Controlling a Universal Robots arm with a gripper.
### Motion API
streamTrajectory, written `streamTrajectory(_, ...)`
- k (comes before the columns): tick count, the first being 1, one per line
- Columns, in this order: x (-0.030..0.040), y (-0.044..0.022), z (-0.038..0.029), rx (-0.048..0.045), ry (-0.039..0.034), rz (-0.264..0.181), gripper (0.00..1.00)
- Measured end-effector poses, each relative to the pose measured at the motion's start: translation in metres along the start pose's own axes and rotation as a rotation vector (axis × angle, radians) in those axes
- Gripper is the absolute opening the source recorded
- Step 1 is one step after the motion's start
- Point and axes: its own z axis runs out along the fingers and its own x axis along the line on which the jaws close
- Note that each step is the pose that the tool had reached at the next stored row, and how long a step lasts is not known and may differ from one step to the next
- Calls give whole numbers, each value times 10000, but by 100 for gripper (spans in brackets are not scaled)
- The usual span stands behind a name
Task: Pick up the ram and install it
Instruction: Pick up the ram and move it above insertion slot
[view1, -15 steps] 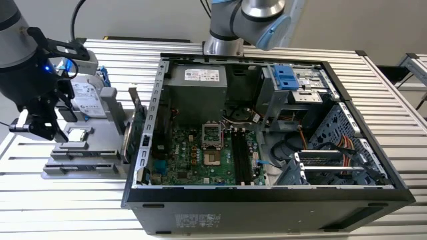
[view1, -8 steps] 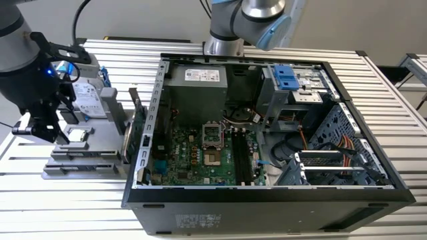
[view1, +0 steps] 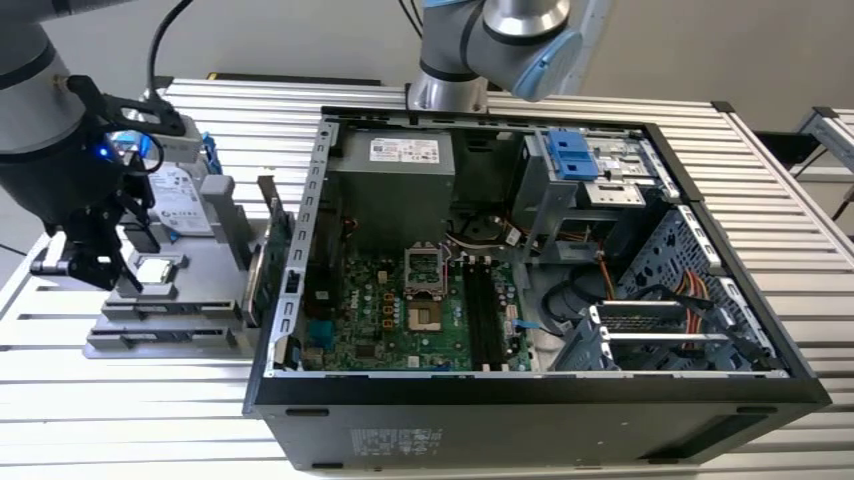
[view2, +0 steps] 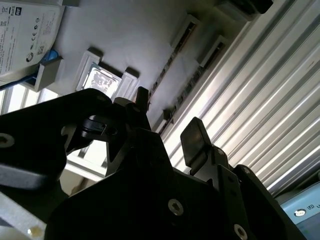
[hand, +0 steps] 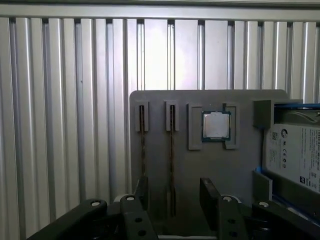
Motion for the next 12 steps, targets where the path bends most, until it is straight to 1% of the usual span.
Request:
streamTrajectory(9,5,-2,83,-1,2,-1,100)
streamTrajectory(12,24,-6,107,-2,3,-2,100)
